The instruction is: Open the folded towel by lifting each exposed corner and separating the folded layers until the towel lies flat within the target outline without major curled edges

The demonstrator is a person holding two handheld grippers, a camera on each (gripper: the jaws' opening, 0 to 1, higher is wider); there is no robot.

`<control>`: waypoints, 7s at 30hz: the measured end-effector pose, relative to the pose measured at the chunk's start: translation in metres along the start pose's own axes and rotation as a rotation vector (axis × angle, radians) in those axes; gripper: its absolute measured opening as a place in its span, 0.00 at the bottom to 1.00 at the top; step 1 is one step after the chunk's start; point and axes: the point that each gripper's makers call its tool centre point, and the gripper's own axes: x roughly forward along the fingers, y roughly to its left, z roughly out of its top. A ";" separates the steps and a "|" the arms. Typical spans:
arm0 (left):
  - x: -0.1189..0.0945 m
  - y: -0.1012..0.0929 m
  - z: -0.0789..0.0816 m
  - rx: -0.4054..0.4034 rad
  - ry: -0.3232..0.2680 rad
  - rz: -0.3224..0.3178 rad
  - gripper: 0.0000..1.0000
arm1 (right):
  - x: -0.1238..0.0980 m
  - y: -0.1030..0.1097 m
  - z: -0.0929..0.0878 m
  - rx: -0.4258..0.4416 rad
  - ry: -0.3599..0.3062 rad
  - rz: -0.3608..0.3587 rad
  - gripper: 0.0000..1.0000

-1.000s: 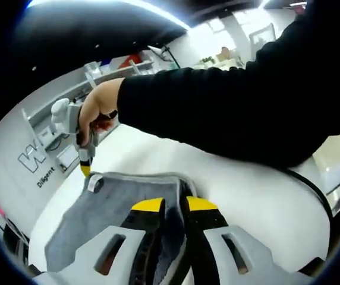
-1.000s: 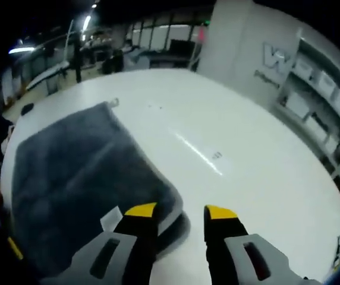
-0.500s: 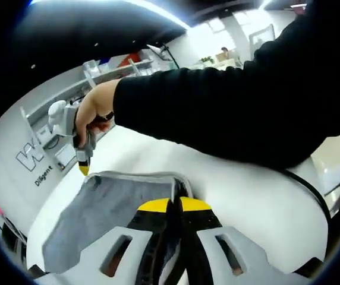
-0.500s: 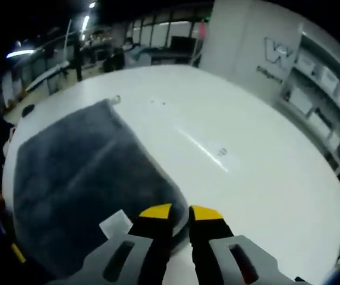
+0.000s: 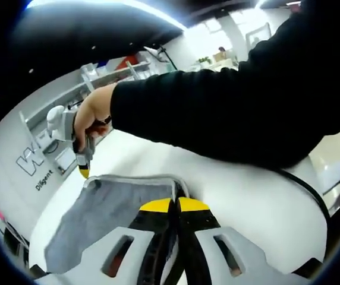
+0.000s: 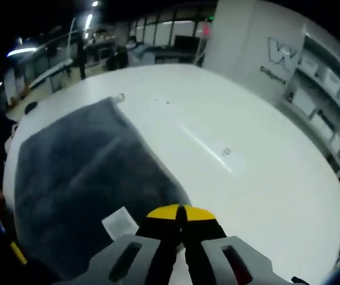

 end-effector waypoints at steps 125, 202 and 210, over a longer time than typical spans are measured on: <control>-0.001 -0.011 -0.002 0.021 -0.001 -0.040 0.01 | -0.009 0.037 0.025 0.199 -0.217 0.352 0.00; -0.100 0.069 0.038 -0.264 -0.372 0.124 0.00 | -0.023 0.040 0.074 0.086 0.048 0.016 0.00; -0.105 0.068 0.033 -0.228 -0.375 0.142 0.00 | -0.021 0.056 0.080 0.071 0.038 0.023 0.00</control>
